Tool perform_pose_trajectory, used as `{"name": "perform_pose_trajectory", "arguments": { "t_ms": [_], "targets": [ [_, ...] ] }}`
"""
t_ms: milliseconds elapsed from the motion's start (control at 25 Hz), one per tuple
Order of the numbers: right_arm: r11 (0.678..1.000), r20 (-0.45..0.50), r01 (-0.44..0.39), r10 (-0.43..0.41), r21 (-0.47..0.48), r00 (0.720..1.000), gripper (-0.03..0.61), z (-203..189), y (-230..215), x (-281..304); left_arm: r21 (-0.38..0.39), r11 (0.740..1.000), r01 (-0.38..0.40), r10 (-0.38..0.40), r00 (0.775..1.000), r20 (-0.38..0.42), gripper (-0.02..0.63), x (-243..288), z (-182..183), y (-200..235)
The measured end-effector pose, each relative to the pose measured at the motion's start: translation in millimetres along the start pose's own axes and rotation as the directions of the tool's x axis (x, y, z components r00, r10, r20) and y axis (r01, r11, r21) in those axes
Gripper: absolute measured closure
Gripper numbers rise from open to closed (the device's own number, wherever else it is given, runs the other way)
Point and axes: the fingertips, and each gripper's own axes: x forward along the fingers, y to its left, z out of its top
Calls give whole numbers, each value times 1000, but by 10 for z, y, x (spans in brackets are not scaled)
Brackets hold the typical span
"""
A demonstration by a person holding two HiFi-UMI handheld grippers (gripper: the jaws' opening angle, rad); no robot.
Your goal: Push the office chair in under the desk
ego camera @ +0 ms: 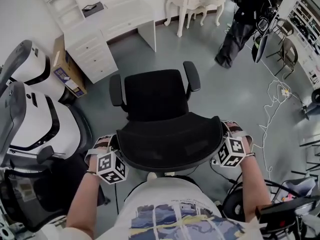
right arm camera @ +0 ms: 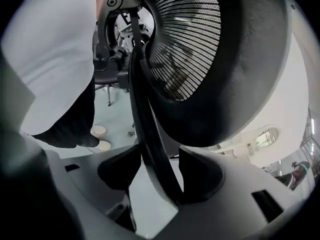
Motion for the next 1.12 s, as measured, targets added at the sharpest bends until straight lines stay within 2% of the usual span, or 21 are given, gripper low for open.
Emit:
{"name": "perform_pose_trajectory", "arguments": {
  "t_ms": [120,200,400,800,1120],
  "targets": [
    [999,14,-14,15,-33,1000,336,30,-4,24,64,998,18,-16,999,-33,411,66,-40,-18],
    [998,26,-34,35,-48,999,342,43,-12,27,76,996,43,-39,998,-43,426,79,-54,-14],
    [995,59,-49,54,-82,997,350,6,-98,27,77,994,72,-68,996,-58,443,123,-11,14],
    [993,63,-44,51,-109,997,350,-105,-547,245,62,994,95,-90,993,-72,472,314,129,241],
    [992,48,-51,57,-120,997,354,-78,-996,517,48,996,77,-75,996,-58,480,500,144,624]
  ]
}}
